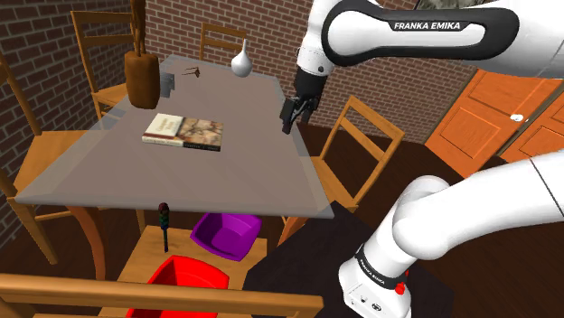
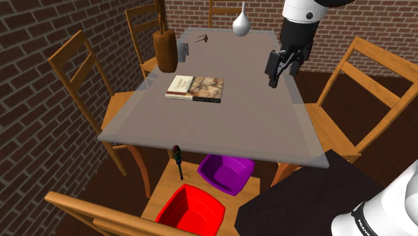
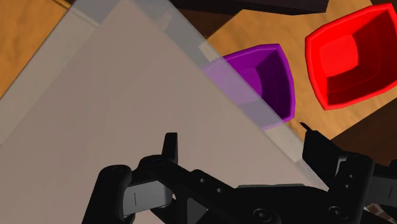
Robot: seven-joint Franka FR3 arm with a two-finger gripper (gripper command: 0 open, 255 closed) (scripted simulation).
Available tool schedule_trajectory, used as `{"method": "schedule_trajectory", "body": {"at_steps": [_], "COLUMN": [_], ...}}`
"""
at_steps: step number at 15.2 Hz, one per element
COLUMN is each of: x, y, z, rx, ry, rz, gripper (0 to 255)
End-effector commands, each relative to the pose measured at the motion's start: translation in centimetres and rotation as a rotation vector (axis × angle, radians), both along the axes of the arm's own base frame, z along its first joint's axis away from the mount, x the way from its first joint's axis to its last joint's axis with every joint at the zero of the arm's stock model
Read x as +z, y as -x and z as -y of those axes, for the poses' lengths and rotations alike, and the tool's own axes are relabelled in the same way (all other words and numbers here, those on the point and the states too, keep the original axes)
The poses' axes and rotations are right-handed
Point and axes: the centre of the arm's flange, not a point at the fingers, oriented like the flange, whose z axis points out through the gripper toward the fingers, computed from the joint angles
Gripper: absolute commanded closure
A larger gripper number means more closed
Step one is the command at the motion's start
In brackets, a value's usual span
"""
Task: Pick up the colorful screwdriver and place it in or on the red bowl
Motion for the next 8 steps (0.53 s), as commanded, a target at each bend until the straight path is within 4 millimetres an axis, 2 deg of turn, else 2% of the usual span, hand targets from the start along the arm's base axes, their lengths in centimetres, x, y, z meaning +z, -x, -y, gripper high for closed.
{"method": "schedule_trajectory", "body": {"at_steps": [1,8], "x": [-1.9,-8.0], "y": [-1.2,-4.8], "z": [-1.6,-7.1], "rx": [0.004,0.023], "ry": [-0.008,-0.033], "rz": [0.001,-0.001], "gripper": [0,0]}}
